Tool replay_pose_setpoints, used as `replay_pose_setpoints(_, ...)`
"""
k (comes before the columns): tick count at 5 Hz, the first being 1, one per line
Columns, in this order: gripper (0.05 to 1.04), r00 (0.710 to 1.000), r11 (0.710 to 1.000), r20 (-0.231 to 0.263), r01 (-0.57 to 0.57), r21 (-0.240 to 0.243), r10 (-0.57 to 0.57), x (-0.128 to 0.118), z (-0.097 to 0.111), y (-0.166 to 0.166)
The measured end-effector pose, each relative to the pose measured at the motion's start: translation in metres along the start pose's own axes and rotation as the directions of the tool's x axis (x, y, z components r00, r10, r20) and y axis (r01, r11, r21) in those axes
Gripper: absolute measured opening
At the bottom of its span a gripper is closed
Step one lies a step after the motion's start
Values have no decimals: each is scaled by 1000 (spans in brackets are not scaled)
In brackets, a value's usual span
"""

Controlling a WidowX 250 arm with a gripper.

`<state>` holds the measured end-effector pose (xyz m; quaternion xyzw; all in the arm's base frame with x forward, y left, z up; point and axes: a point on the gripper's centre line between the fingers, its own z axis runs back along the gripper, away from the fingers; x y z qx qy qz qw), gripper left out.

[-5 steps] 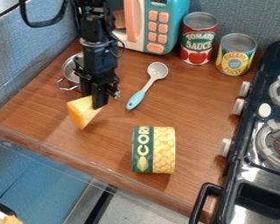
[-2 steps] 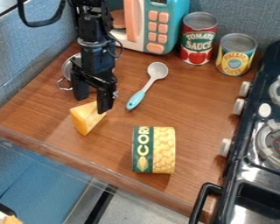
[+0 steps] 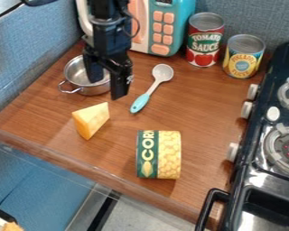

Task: Take the cheese and put it on the bottom left side of the table

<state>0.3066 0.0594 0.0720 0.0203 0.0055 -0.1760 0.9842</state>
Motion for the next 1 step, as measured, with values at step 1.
replay_pose_setpoints(1,1002,1000,999,0,31,11,-31,4,3,-6)
